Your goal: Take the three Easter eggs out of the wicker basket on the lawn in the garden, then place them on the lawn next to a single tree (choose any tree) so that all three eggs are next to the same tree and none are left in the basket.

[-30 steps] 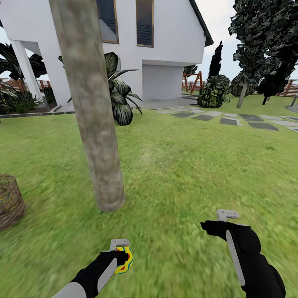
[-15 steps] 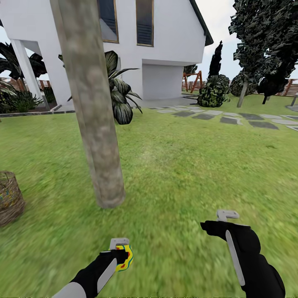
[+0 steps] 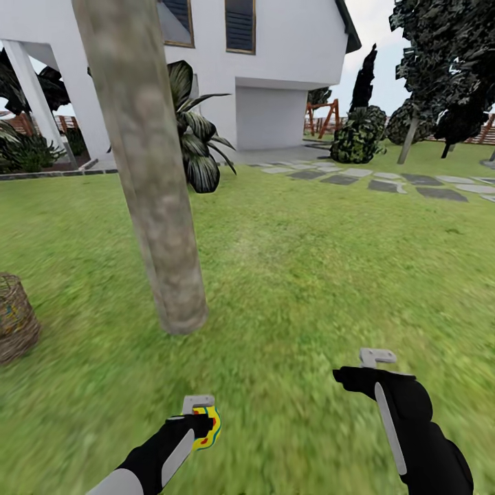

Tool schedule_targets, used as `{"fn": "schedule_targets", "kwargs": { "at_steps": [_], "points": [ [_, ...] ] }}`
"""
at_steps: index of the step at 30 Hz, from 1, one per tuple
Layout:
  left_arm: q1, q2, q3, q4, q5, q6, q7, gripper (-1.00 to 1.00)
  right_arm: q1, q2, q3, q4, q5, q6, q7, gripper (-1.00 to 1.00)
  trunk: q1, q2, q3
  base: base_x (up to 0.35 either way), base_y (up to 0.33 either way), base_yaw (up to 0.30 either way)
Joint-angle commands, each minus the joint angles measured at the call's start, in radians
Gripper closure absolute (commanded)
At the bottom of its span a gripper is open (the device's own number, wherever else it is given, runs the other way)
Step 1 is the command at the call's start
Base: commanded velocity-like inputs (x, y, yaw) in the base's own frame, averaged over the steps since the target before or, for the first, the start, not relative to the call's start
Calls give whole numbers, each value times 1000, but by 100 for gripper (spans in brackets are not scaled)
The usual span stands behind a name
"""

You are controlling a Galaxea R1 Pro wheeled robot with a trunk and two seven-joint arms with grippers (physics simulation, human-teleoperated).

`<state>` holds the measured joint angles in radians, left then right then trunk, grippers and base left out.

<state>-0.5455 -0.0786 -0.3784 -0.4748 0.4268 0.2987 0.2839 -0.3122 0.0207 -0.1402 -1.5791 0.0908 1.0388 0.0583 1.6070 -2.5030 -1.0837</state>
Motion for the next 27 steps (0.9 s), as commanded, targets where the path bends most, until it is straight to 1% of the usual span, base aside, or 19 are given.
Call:
{"fn": "schedule_targets", "kwargs": {
  "at_steps": [1,24,26,27],
  "points": [
    [-1,1,-8,-2,10,3,9,100,-1,1,-1,-1,9,4,6,-100,0,-1,-5,0,0,0],
    [-1,1,-9,-5,10,-12,9,100,-1,1,2,0,9,4,6,-100,11,-6,-94,0,0,0],
    [-1,1,-10,-3,10,-24,9,100,-1,1,2,1,9,4,6,-100,11,-7,-102,0,0,0],
    [-1,1,-17,-3,9,-31,9,100,-1,1,2,1,9,4,6,-100,12,-7,-105,0,0,0]
  ]
}}
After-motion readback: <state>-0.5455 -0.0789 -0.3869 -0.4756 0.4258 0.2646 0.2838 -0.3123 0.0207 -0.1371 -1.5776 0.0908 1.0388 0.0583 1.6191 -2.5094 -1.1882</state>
